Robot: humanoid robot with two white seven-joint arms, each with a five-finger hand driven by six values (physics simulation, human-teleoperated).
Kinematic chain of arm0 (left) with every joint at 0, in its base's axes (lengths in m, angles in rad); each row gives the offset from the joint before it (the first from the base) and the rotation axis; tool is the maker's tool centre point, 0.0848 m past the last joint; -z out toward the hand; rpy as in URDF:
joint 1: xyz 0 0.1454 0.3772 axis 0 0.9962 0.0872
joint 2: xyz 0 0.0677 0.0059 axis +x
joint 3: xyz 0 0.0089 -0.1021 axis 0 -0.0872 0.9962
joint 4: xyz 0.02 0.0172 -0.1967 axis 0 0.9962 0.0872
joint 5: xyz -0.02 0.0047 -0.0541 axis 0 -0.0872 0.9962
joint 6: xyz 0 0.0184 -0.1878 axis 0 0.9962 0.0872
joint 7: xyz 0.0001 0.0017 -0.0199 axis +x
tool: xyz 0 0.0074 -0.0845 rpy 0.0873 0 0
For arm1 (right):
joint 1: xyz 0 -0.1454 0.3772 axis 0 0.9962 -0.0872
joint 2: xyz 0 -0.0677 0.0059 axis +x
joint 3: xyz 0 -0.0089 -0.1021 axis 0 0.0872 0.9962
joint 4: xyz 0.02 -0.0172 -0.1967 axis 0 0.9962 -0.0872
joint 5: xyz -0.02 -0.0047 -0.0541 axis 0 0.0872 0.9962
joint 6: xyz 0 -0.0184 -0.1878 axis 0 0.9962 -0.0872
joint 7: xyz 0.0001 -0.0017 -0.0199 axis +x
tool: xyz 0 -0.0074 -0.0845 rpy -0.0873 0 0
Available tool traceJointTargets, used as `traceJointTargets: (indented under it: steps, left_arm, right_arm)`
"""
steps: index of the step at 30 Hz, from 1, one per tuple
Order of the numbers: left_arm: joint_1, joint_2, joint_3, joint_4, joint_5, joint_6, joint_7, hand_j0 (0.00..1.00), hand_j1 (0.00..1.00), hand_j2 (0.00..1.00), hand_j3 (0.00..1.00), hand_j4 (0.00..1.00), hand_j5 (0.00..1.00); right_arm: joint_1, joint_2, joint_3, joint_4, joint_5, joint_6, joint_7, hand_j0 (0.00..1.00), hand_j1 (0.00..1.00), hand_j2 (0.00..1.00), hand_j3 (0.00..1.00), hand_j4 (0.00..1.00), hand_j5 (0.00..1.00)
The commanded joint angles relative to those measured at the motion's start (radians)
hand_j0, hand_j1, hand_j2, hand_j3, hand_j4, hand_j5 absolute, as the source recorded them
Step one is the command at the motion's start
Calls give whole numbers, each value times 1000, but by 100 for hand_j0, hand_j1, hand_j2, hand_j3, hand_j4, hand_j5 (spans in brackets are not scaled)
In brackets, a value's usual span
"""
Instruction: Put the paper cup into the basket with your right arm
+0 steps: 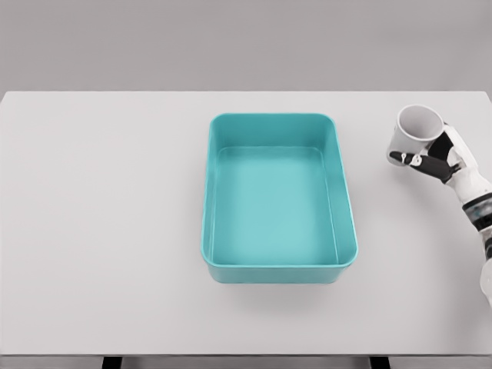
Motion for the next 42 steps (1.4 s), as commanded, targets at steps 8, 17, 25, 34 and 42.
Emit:
traceJointTargets:
  steps: [8,17,25,34,42]
  left_arm:
    - [0,0,0,0,0,0,0,100,100,100,100,100,100]
    - [0,0,1,0,0,-2,0,100,100,100,100,100,100]
    - [0,0,0,0,0,0,0,100,100,100,100,100,100]
    - [0,0,0,0,0,0,0,100,100,100,100,100,100]
    - [0,0,1,0,0,0,0,100,100,100,100,100,100]
  right_arm:
    - [14,0,9,-173,-4,2,0,56,56,56,56,56,56]
    - [14,-1,71,-308,19,-1,0,56,56,56,56,56,56]
    - [12,0,110,-424,131,-7,0,57,57,57,57,57,57]
    - [3,0,173,-512,283,-10,0,56,56,56,56,56,56]
    - [-3,-4,242,-553,360,-9,0,56,56,56,56,56,56]
